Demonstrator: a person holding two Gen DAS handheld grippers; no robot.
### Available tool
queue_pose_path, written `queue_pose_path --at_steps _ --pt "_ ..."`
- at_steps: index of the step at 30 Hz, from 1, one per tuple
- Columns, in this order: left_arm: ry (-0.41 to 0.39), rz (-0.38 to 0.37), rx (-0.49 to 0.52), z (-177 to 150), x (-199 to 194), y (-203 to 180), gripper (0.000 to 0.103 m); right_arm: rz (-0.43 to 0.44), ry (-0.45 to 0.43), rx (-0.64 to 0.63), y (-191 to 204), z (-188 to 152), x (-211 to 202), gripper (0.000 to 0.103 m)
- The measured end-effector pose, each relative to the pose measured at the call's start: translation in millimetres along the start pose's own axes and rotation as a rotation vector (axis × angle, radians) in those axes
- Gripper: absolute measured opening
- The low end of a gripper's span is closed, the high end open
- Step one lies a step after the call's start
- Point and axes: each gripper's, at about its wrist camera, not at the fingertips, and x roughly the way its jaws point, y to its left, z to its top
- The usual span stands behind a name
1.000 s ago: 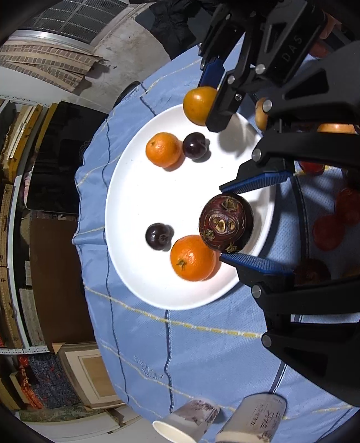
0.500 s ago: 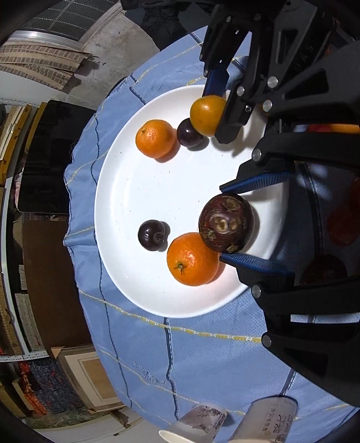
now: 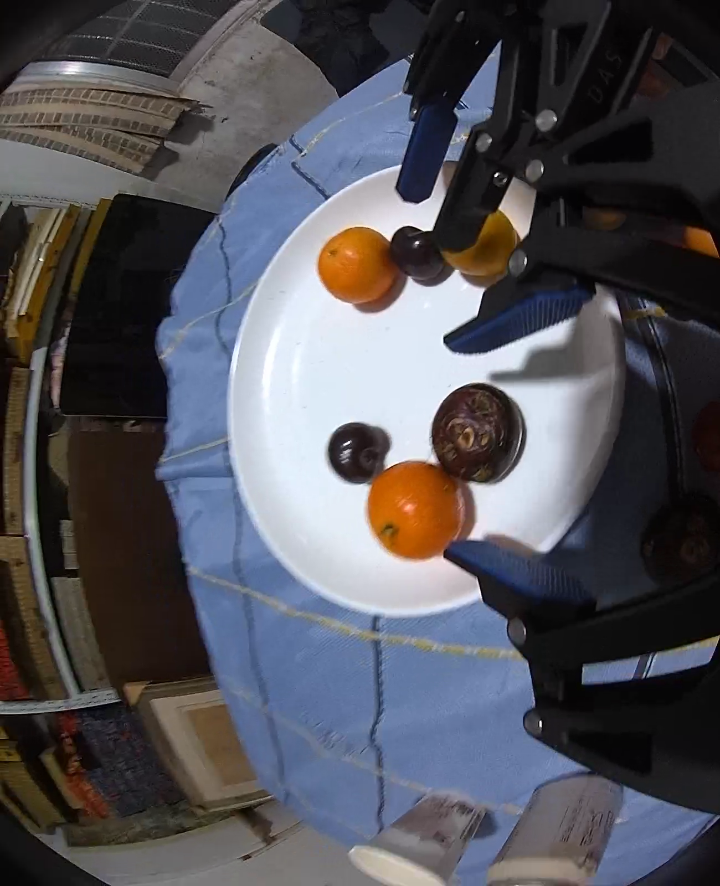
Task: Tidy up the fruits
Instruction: 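Place the mangosteen on the plate with the left tool while the right places the yellow fruit, then grasp a red tomato with the left tool while the right tool grasps a pale round fruit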
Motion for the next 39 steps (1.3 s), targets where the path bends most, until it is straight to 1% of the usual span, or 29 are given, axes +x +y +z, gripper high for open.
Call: queue_pose_path --at_steps 3,4,5,7,11,13,14,17,21,23,27,29,33,35,39 --pt "-0.030 -0.014 -0.025 0.9 -13.2 5.6 0.079 0.012 -0.022 0.017 -1.6 -3.6 -11.6 0.052" --pt "-0.028 -0.012 -0.029 0.1 -15.8 6.5 0.079 0.011 -0.030 0.024 -2.5 -5.3 -15.4 0.058" --pt "-0.025 -0.007 -0.030 -1.3 -17.6 7.2 0.079 0.012 -0.033 0.028 -3.2 -6.9 -17.6 0.060" --pt "-0.023 -0.006 -0.035 -5.0 -23.7 8.1 0.079 0.016 -0.038 0.040 -4.8 -11.4 -24.2 0.060" --pt "-0.046 0.005 -0.030 -15.7 -45.2 8.4 0.079 0.022 -0.046 0.056 -7.5 -20.5 -36.9 0.060" --pt "-0.053 -0.004 -0.032 -21.9 -55.6 9.8 0.080 0.020 -0.055 0.066 -9.9 -26.6 -45.7 0.061" --pt "-0.054 -0.009 -0.032 -24.7 -60.3 9.8 0.081 0.017 -0.059 0.074 -11.2 -29.2 -50.1 0.064" --pt "-0.070 -0.006 -0.033 -35.7 -76.3 9.5 0.086 0.020 -0.074 0.108 -17.0 -43.0 -66.7 0.066" --pt "-0.074 -0.008 -0.041 -54.4 -92.2 10.1 0.086 0.026 -0.082 0.146 -19.6 -65.4 -84.3 0.068" --pt "-0.066 -0.015 -0.043 -64.9 -98.4 11.5 0.086 0.025 -0.084 0.160 -18.7 -78.0 -91.8 0.075" --pt "-0.062 -0.012 -0.060 -87.7 -111.2 18.7 0.086 0.029 -0.070 0.158 -12.5 -104.1 -101.5 0.076" --pt "-0.055 -0.008 -0.066 -97.8 -115.4 21.7 0.088 0.037 -0.061 0.163 -10.4 -115.7 -105.6 0.076" --pt "-0.046 -0.003 -0.084 -120.8 -123.9 29.3 0.089 0.034 -0.051 0.164 -5.7 -132.3 -114.1 0.078" --pt "-0.039 -0.002 -0.087 -130.7 -125.7 30.0 0.089 0.029 -0.049 0.157 -3.5 -137.3 -117.2 0.084" --pt "-0.013 0.004 -0.076 -149.5 -125.3 28.1 0.089 0.050 -0.040 0.149 1.4 -147.2 -120.8 0.084"
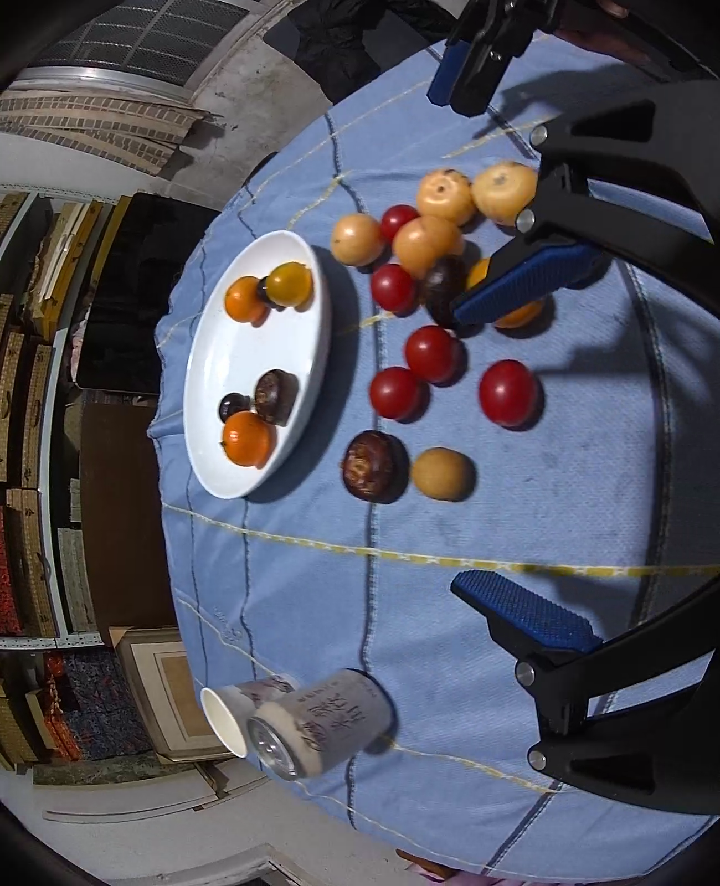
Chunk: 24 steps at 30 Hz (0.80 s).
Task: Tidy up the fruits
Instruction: 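Grasp a red tomato with the left tool while the right tool grasps a pale round fruit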
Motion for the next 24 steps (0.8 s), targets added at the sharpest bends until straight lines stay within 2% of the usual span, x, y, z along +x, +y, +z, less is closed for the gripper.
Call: queue_pose_path --at_steps 7,11,18,19,20,21,22,24 --pt "0.047 -0.001 0.033 -17.1 11.4 -8.7 0.089 0.027 0.008 -0.013 4.7 -16.4 -8.0 0.084" --pt "0.061 -0.002 0.036 -19.7 17.6 -10.5 0.081 0.031 0.010 -0.007 1.7 -21.0 -10.0 0.084" --pt "0.115 -0.010 0.037 -17.7 37.7 -14.7 0.055 0.023 0.022 -0.014 -0.8 -24.7 -9.6 0.084" --pt "0.118 -0.014 0.035 -17.0 40.3 -15.3 0.055 0.022 0.024 -0.016 -1.1 -24.6 -9.0 0.084" --pt "0.109 -0.009 0.038 -16.0 40.9 -16.5 0.049 0.021 0.027 -0.020 -0.7 -24.9 -8.6 0.084" --pt "0.105 -0.017 0.049 -15.0 42.0 -18.7 0.038 0.020 0.030 -0.025 0.5 -25.0 -7.8 0.084" --pt "0.103 -0.020 0.058 -14.2 42.9 -20.7 0.033 0.022 0.035 -0.029 2.3 -25.1 -6.6 0.084" --pt "0.098 -0.019 0.070 -14.1 43.2 -23.0 0.031 0.026 0.043 -0.047 8.1 -24.8 -4.0 0.084"
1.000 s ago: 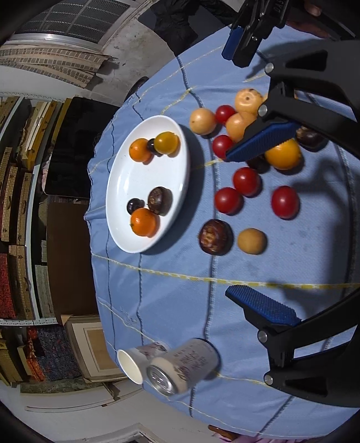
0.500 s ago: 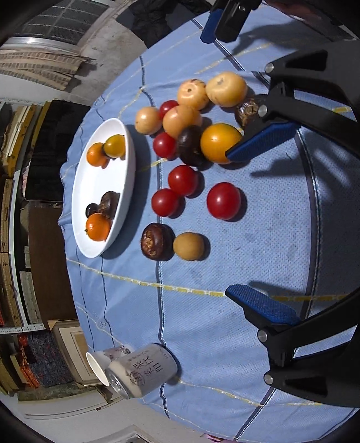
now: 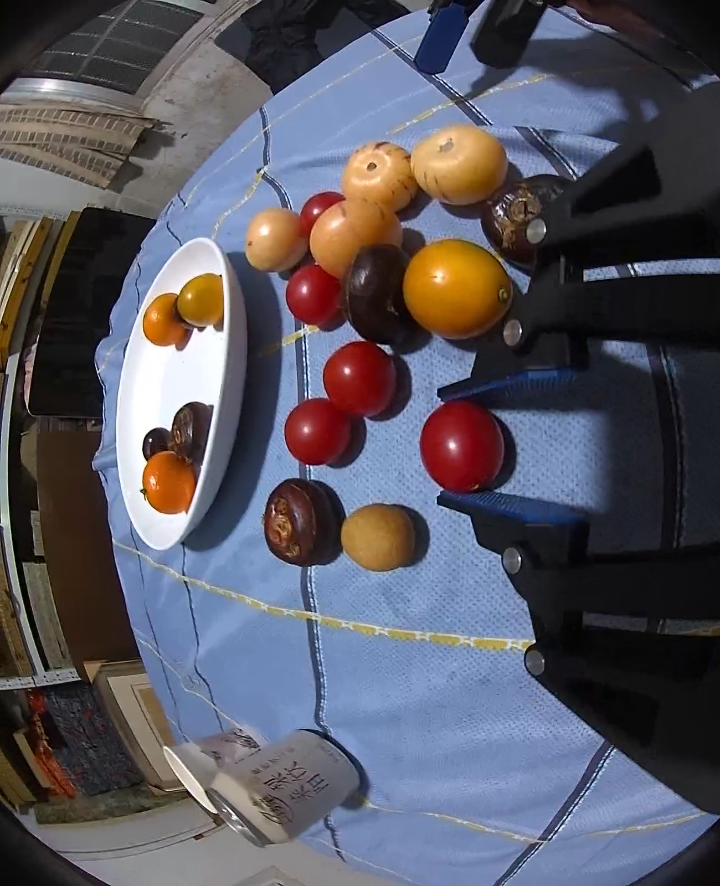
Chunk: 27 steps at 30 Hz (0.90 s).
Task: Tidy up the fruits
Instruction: 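Grasp a red tomato with the left tool while the right tool grasps a pale round fruit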
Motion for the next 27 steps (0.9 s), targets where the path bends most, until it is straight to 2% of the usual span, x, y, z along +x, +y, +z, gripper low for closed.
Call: queue_pose_path --at_steps 4,6,7,8,10,15,17,19,23,26,27 --pt "-0.002 -0.019 0.009 -3.3 -2.6 1.1 0.031 -0.021 -0.002 -0.087 20.2 1.3 6.6 0.084" --pt "-0.001 -0.031 0.007 -3.7 -3.3 3.3 0.031 -0.037 0.008 -0.135 30.7 2.6 13.6 0.079" --pt "-0.002 -0.037 0.002 -4.3 -3.4 4.6 0.031 -0.043 0.013 -0.144 34.2 4.0 17.8 0.074" --pt "-0.002 -0.045 -0.003 -4.6 -3.4 6.0 0.031 -0.040 0.020 -0.144 35.1 4.6 20.5 0.068" --pt "-0.003 -0.059 -0.013 -5.1 -3.6 8.1 0.031 -0.045 0.039 -0.134 35.9 6.7 29.2 0.063" --pt "-0.008 -0.070 -0.014 -5.9 -3.6 9.3 0.031 -0.104 0.044 -0.112 32.5 8.9 40.1 0.062" --pt "-0.009 -0.077 -0.018 -6.2 -3.4 10.4 0.031 -0.121 0.054 -0.110 30.9 8.7 43.8 0.055" --pt "-0.009 -0.082 -0.023 -6.3 -3.2 10.9 0.031 -0.118 0.063 -0.105 31.1 8.8 47.4 0.054" --pt "-0.010 -0.081 -0.021 -6.1 -2.9 10.6 0.031 -0.167 0.080 -0.155 41.2 9.5 53.6 0.052" --pt "-0.012 -0.079 -0.020 -5.9 -3.1 11.4 0.031 -0.141 0.105 -0.154 43.3 12.3 60.9 0.042" --pt "-0.011 -0.079 -0.020 -6.2 -3.2 10.8 0.031 -0.132 0.114 -0.156 44.2 12.3 64.1 0.042"
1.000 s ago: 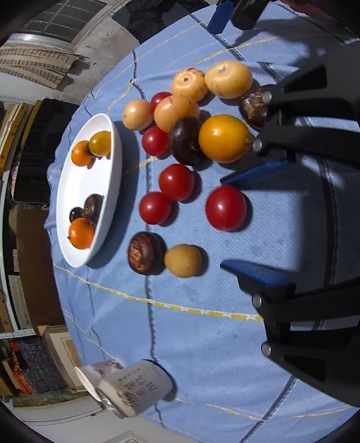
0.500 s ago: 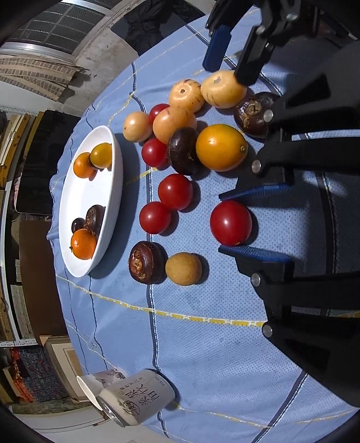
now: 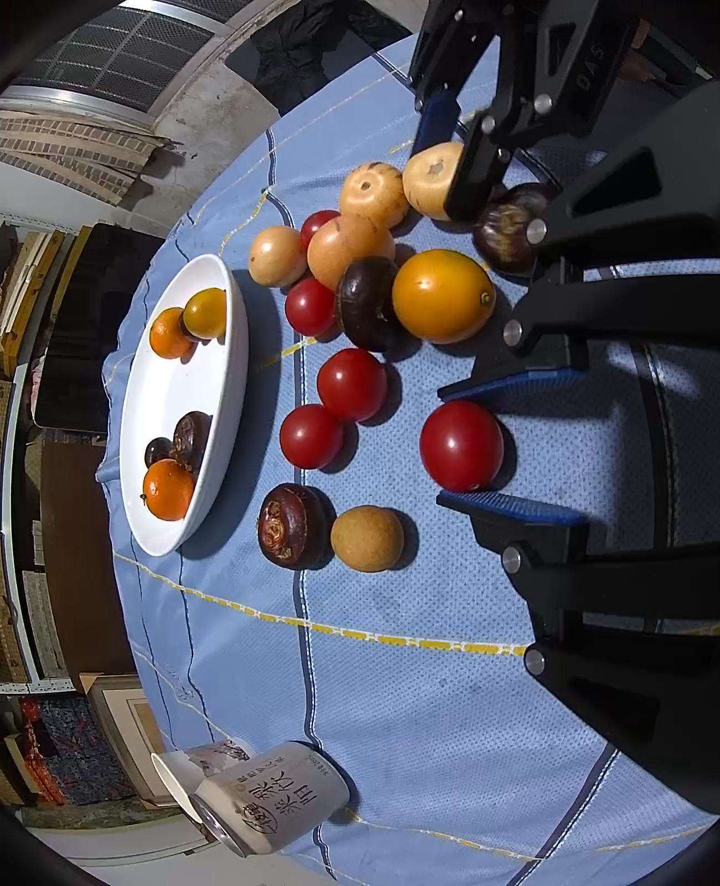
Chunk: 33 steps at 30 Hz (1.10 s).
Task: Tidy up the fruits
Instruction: 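Grasp a red tomato with the left tool while the right tool grasps a pale round fruit, then lower the tomato onto the plate with the left tool while the right lowers the pale fruit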
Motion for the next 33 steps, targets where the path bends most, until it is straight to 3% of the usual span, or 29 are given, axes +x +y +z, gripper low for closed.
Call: queue_pose_path --at_steps 7,12,21,33 --pt "0.005 -0.015 -0.005 1.0 -2.7 -0.5 0.031 0.065 -0.015 0.042 -6.4 -4.5 -8.9 0.041" --pt "-0.035 -0.003 0.020 1.0 -19.4 -4.3 0.031 0.117 -0.059 0.050 -16.4 -9.6 -35.4 0.041" --pt "-0.057 0.000 0.016 6.4 -42.2 0.4 0.031 0.130 -0.131 0.062 -31.4 -4.5 -62.1 0.041" --pt "-0.163 -0.015 0.076 69.2 -73.0 -14.5 0.031 0.104 -0.267 0.027 -43.0 38.8 -97.2 0.041"
